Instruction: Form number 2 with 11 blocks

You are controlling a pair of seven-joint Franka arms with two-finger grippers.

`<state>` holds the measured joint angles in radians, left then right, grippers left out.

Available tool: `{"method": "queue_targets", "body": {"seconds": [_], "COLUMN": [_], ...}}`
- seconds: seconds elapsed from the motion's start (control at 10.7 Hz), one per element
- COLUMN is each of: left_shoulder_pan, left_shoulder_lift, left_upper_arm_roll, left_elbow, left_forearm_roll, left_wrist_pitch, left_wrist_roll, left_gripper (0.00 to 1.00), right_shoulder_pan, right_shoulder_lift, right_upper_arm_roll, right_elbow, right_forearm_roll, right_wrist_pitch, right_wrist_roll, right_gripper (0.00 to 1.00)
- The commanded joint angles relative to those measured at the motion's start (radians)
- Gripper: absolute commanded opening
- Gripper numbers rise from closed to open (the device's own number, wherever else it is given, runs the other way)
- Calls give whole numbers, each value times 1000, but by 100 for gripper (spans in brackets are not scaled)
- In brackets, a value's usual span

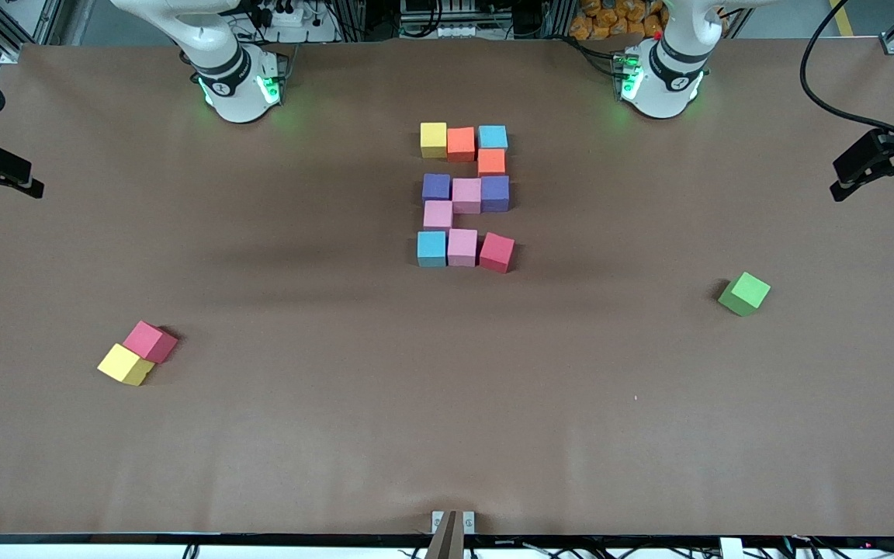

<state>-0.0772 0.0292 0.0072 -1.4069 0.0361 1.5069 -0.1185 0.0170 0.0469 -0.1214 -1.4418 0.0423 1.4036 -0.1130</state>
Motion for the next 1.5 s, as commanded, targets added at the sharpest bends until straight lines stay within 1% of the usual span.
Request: {"method": "queue_targets", "body": {"seconds": [0.0,0.09,0.19,0.38,0.56,0.75,1.41], "left_shoulder_pan": [-24,-45,-67,-79,-95,-96,-87], "left_shoulder_lift": [-22,-22,-22,-31,-37,-54,-45], "left_upper_arm_roll": [17,31,43,43,45,59,60], "left_elbow": [-44,-50,-61,-90,-93,-103,-84], "left_forearm_roll": [-24,-24,-24,-45,-68,-61,-35], "left_wrist_pitch": [41,56,58,53,52,42,41], "left_wrist_roll": [23,26,69,97,102,154,143], "left_gripper": [100,100,100,100,100,100,100], "right_shoulder_pan": [-12,-12,-12,-14,-14,-14,-14], "right_shoulder_lift": [-10,-10,-10,-9,-9,-7,-7], "right_upper_arm_roll": [11,11,11,9,9,9,9], "right_elbow": [-3,-3,-3,-2,-2,-2,-2], "right_forearm_roll": [-10,-6,-5,-4,-2,2,4], "right_wrist_pitch": [-6,-6,-6,0,0,2,3], "right_wrist_roll": [6,6,6,6,6,6,6], "right_gripper": [100,100,100,100,100,100,100]}}
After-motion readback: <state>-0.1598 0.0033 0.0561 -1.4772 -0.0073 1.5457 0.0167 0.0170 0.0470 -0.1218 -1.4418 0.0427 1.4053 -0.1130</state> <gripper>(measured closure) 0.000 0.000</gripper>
